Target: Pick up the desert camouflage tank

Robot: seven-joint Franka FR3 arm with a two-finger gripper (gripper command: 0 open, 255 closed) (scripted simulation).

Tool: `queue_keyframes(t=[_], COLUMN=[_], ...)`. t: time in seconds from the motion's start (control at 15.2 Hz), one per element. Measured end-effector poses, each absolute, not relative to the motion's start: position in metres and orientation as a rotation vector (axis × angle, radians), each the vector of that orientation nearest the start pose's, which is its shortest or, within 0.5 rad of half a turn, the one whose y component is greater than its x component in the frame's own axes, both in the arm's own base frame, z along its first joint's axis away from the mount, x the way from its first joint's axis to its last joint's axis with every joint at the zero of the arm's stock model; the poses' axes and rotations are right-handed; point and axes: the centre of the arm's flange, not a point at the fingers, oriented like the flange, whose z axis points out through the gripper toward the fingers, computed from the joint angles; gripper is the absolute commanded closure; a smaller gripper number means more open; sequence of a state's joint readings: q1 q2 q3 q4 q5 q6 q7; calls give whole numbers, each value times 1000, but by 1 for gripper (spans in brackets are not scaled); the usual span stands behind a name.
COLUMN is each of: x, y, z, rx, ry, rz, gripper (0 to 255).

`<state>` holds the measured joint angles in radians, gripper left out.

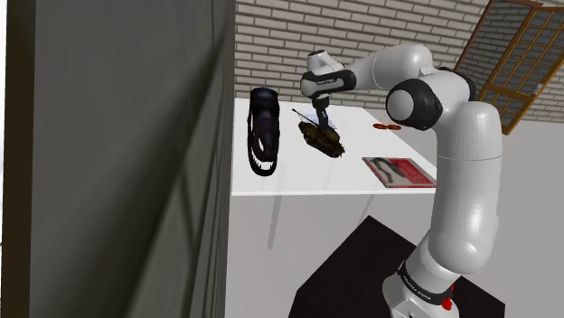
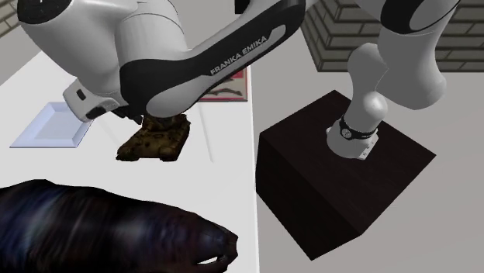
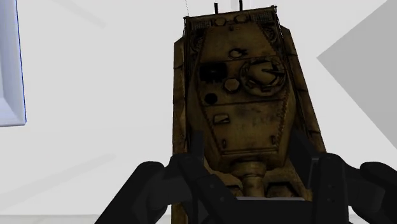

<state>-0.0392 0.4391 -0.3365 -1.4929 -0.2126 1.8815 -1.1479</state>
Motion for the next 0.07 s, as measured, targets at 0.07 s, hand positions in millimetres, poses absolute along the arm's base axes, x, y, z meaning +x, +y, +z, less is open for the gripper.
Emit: queue_keyframes(t=[0.07], x=[637], y=[-232], z=[434], rx=[-3031], ry=[-1406], rz=[433], gripper=[255])
